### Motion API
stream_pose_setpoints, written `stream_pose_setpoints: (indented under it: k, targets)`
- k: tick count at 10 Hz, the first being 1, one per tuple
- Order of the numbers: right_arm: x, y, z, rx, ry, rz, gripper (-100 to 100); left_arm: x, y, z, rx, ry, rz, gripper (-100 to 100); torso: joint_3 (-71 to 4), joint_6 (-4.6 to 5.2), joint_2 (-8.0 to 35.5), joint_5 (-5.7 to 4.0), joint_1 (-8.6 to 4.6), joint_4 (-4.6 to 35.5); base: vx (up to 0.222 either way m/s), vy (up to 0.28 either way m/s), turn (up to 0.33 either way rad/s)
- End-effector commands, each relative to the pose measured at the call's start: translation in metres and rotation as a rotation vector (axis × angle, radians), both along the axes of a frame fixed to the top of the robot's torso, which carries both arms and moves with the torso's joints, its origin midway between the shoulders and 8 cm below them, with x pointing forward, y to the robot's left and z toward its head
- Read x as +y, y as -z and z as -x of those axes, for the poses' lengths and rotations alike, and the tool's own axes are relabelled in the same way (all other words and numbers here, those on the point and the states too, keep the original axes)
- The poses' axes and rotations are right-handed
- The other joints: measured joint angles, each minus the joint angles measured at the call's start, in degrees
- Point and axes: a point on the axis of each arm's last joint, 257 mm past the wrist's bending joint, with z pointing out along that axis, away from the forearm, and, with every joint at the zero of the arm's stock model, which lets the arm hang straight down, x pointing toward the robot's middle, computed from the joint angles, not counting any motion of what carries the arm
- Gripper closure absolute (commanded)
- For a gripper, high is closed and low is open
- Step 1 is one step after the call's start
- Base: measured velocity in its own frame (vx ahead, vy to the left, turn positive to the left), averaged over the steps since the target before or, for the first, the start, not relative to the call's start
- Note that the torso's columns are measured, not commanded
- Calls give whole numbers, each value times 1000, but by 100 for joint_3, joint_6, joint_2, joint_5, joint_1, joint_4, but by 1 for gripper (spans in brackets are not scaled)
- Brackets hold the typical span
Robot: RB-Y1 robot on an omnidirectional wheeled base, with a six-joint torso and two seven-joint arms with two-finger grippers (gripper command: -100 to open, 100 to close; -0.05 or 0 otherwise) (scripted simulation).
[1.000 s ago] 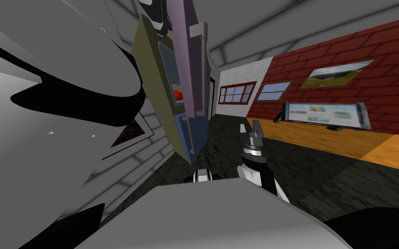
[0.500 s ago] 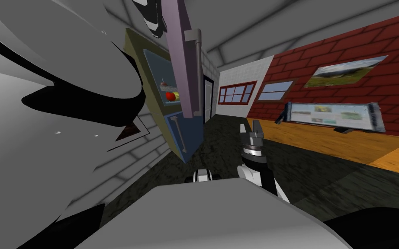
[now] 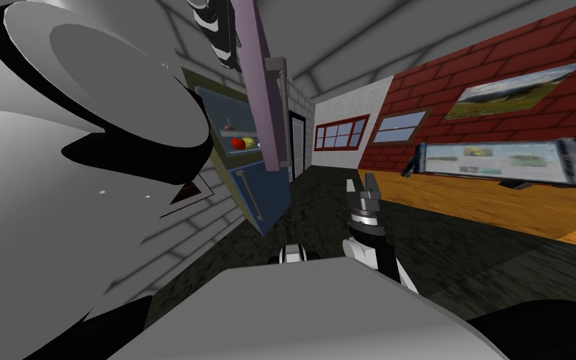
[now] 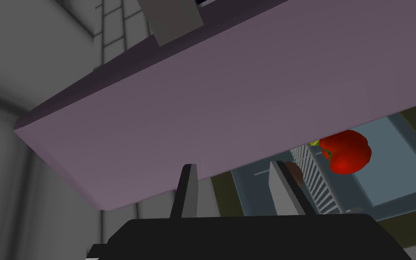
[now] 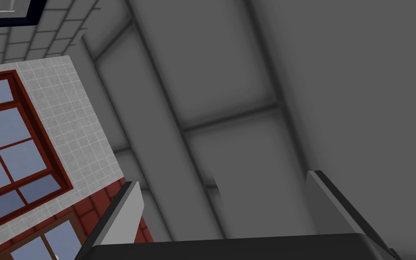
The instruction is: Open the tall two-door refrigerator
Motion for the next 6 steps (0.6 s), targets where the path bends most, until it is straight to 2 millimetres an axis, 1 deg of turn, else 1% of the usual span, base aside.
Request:
stream_pose_setpoints:
  k: [1,2,4,5,6]
  targets:
    - [0,0,0,0,0,0,0,7,19,-16,28,-17,0,-100,-24,5,-22,-14,-27,-1,-6,9,9]
    - [0,0,0,0,0,0,0,9,34,-28,49,-24,-6,-100,-30,11,-30,-33,-63,3,6,1,13]
    - [0,0,0,0,0,0,0,6,46,-40,61,-27,-17,-100,-33,31,-47,-64,-136,-28,18,-29,2]
    - [0,0,0,0,0,0,0,-4,42,-38,47,-21,-33,-100,-37,39,-57,-73,-157,-47,56,-123,-6]
    - [0,0,0,0,0,0,0,-4,42,-38,47,-21,-33,-100,-50,48,-78,-87,-190,-59,19,-123,1]
